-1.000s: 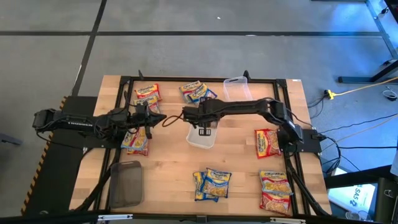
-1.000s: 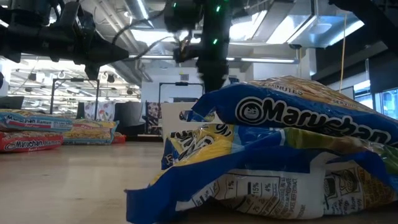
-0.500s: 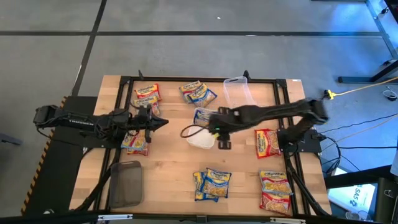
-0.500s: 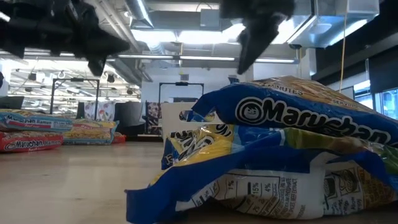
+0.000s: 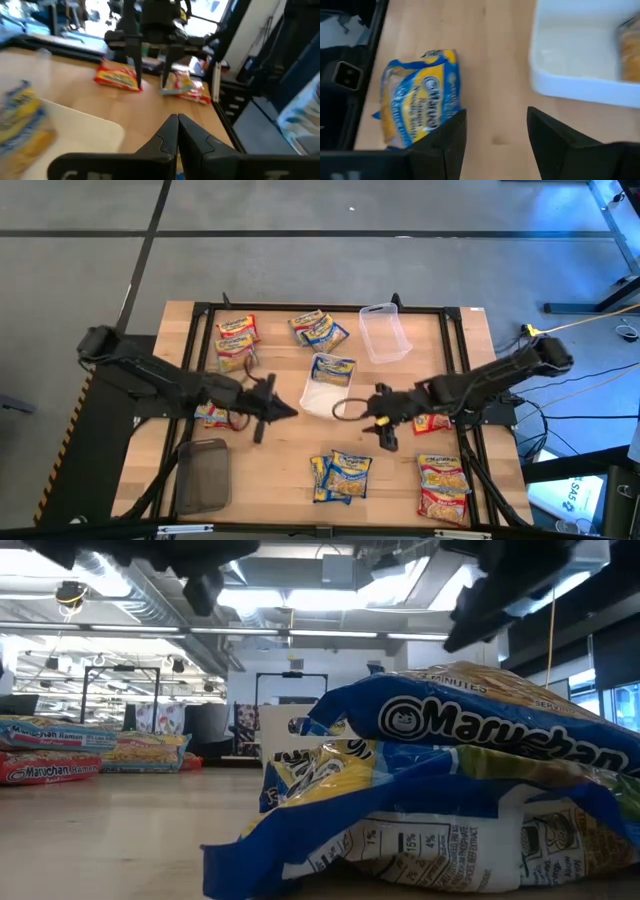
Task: Sort Maruchan noodles
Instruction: Put the blue noodle pack in the white bin
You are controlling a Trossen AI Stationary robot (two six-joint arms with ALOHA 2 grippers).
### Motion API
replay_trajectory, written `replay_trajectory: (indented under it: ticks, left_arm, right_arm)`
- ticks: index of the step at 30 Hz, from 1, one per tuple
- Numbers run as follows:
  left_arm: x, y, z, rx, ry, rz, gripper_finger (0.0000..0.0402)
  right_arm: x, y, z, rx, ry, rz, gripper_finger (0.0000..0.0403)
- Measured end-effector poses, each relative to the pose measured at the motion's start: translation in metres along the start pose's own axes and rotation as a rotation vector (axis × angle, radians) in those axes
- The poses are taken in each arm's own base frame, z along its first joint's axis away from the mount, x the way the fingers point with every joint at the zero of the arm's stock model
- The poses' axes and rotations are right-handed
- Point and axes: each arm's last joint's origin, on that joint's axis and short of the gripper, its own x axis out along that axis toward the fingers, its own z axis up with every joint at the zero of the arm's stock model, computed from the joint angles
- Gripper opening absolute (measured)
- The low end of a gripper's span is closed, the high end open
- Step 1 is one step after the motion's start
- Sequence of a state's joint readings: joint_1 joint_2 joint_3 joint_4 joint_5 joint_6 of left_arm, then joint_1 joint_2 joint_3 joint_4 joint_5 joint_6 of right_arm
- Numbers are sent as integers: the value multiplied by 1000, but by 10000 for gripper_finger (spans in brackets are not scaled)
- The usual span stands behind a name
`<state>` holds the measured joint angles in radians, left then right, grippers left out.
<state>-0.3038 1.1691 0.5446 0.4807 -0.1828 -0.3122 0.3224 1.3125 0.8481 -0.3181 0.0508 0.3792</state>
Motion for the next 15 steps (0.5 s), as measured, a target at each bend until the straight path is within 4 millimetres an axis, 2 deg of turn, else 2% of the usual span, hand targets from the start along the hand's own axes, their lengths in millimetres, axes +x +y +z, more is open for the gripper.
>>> replay_trajectory:
  ticks: [7,11,15]
  left_arm:
    - [39,-36,-18,-41,114,-60,4]
    - [56,-53,-33,-75,174,-80,4]
    - [72,-64,-49,-113,228,-83,4]
  right_arm:
    - [5,33,-30,6,-40,47,179]
    - [4,49,-47,75,-58,10,179]
    - [1,62,-55,164,-87,3,179]
